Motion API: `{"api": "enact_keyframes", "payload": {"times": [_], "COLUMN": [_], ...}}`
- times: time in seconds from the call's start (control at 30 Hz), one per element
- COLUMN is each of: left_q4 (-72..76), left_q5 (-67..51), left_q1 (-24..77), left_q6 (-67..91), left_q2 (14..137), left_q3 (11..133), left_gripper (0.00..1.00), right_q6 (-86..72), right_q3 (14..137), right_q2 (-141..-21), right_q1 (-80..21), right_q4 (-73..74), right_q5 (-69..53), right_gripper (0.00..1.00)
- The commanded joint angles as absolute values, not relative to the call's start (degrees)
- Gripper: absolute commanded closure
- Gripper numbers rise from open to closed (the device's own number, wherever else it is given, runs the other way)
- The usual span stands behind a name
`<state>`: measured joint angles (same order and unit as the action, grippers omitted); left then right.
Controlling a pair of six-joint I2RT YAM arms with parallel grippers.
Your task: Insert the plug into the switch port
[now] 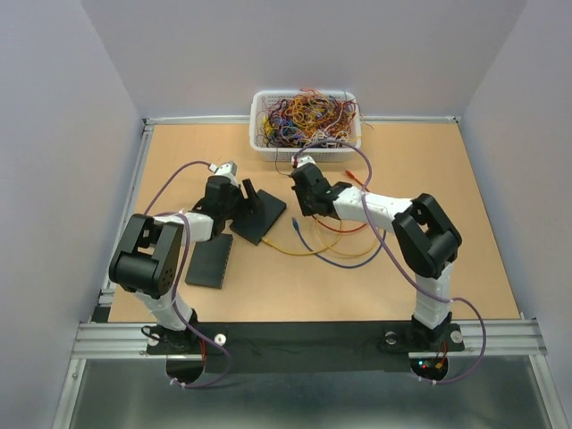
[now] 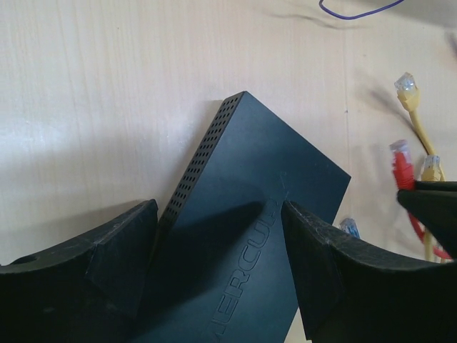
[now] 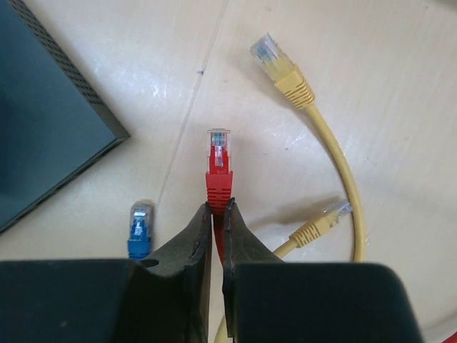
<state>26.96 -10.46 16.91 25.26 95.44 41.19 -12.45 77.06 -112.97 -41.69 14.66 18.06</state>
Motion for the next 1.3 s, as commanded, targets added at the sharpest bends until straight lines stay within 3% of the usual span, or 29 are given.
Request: {"api": "enact_keyframes", "payload": {"times": [0.0,0.3,0.37,0.43,1.27], "left_q4": [29.26,35.41,36.21,37.00,44.65], "left_q5": [-9.67,-9.75,-9.76,-9.93,-10.11], "left_q1": [17.23,17.23,17.23,17.23,17.14], "left_q6": [26.28,28.04,28.30,28.30,28.30], "left_q2": [91.76,89.47,89.30,89.12,90.43], "left_q3": [39.29,34.98,34.37,33.93,30.50], "left_gripper": [0.20,0.15,0.12,0.01,0.13], "right_q6": [-13.80,-18.01,-18.98,-19.60,-19.42], "right_q3": [77.78,74.53,74.53,74.44,77.96], "right_q2": [-106.97,-104.50,-105.29,-106.26,-113.73], "right_q1": [-41.92,-49.03,-49.74,-50.53,-53.97], "right_q4": [15.47,15.91,15.91,15.82,15.47], "right_q5": [18.29,13.98,12.92,12.14,13.62], "right_gripper": [1.00,1.00,1.00,1.00,0.99]}}
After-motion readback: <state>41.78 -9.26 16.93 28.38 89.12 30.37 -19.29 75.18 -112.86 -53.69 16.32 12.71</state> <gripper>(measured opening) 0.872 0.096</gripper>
